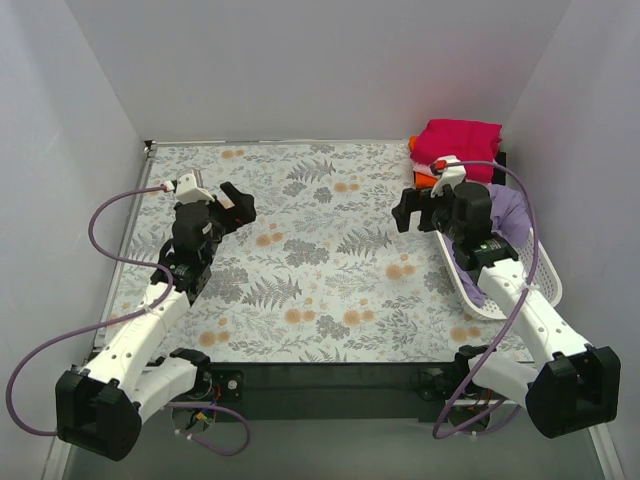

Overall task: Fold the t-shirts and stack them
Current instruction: Grab the tshirt from the pile

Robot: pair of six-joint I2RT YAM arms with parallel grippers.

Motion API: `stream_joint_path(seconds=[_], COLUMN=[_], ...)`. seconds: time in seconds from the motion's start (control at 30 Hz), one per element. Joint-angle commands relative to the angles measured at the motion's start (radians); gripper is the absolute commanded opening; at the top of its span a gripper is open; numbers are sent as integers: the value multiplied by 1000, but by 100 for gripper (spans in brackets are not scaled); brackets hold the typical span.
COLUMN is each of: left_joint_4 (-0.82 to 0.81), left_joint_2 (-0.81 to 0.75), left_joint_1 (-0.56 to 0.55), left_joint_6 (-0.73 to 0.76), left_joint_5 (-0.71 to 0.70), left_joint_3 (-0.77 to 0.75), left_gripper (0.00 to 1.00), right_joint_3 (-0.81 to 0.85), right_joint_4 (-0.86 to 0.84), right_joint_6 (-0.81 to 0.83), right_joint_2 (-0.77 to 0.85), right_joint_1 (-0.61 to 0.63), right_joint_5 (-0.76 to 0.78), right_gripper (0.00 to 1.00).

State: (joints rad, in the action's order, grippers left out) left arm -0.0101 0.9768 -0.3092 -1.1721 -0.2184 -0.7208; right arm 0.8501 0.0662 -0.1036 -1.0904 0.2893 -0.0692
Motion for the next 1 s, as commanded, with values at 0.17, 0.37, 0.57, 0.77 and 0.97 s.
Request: stream_joint_path(seconds=[0.17,0.37,0.57,0.77,0.97], left_joint_4=[33,42,36,29,24], left_joint_2=[22,14,-20,-10,0], left_joint_1=[-8,-8,-10,-11,-10], left_joint_6=[12,0,-4,0,-3], left_joint_5=[-6,-9,-4,13,28], left_joint_3=[-16,-6,11,14,17], left_gripper=[87,87,87,87,87], right_joint_3=[-92,-23,-23,-19,-14], right_joint_4=[-146,-13,29,49,61], right_joint_6=[-18,-59,-94,-99,-111], right_joint_2=[92,-49,-144,-212,-331], right_joint_1=[-9,-163,-355,-432,-469], right_joint_5=[255,194,167,207,170], right_gripper=[98,98,98,98,97])
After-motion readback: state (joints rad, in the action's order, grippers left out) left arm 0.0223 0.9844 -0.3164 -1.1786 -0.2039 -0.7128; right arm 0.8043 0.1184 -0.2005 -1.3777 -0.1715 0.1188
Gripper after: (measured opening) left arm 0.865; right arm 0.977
